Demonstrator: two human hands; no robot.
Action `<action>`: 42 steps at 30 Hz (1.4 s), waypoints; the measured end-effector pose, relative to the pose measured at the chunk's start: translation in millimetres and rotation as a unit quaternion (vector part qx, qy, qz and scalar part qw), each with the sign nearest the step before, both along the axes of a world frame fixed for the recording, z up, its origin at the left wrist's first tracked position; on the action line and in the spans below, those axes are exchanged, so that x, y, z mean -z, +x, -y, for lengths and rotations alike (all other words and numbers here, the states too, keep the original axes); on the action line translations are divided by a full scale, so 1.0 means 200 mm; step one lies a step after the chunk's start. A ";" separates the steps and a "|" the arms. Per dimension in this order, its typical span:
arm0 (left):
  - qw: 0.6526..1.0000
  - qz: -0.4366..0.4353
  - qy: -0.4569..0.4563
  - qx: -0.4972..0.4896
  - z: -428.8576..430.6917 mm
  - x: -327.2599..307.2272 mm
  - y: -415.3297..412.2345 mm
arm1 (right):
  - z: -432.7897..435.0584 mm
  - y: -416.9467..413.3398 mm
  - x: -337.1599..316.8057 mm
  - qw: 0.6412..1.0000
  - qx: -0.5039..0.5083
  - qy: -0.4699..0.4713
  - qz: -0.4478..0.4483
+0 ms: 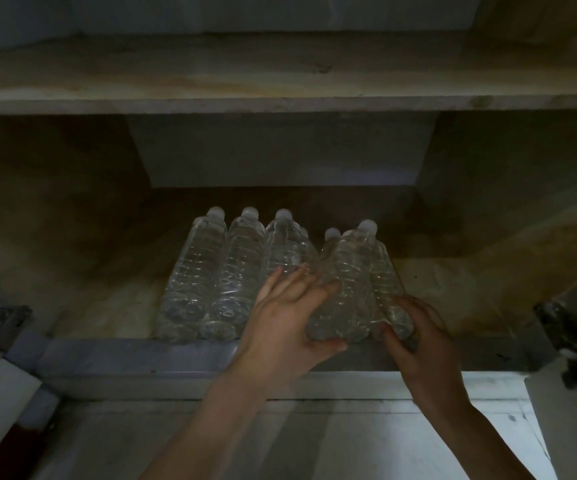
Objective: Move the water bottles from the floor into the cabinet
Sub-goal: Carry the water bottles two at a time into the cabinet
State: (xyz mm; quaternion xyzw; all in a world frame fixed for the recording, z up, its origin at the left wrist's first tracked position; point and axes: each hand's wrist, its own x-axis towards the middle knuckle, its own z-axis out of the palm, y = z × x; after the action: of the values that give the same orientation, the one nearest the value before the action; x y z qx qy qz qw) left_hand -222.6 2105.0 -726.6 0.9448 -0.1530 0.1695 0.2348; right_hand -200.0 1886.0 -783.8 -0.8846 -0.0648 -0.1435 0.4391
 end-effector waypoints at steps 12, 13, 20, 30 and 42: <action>0.989 0.066 -0.016 -0.132 0.15 0.06 -0.01 | 0.00 0.00 0.01 1.000 0.004 -0.003 -0.004; 0.988 0.063 -0.014 -0.141 0.15 0.06 0.00 | 0.01 0.00 0.01 1.000 -0.001 0.001 -0.006; 0.985 0.049 0.046 -0.156 0.10 0.03 0.06 | 0.01 -0.01 0.02 0.998 -0.012 0.058 -0.010; 0.984 0.077 0.052 -0.150 0.09 0.04 0.08 | -0.01 0.03 0.06 0.997 -0.004 0.070 -0.012; 0.932 -0.116 -0.301 -0.163 0.24 0.30 -0.15 | 0.00 -0.04 0.09 0.991 -0.011 0.137 0.003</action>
State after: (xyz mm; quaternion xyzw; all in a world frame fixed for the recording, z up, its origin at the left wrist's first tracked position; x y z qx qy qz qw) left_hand -251.9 2056.9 -787.2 0.8549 0.0897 0.1328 0.4933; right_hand -208.6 1886.7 -802.5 -0.8148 -0.0555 -0.1490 0.5575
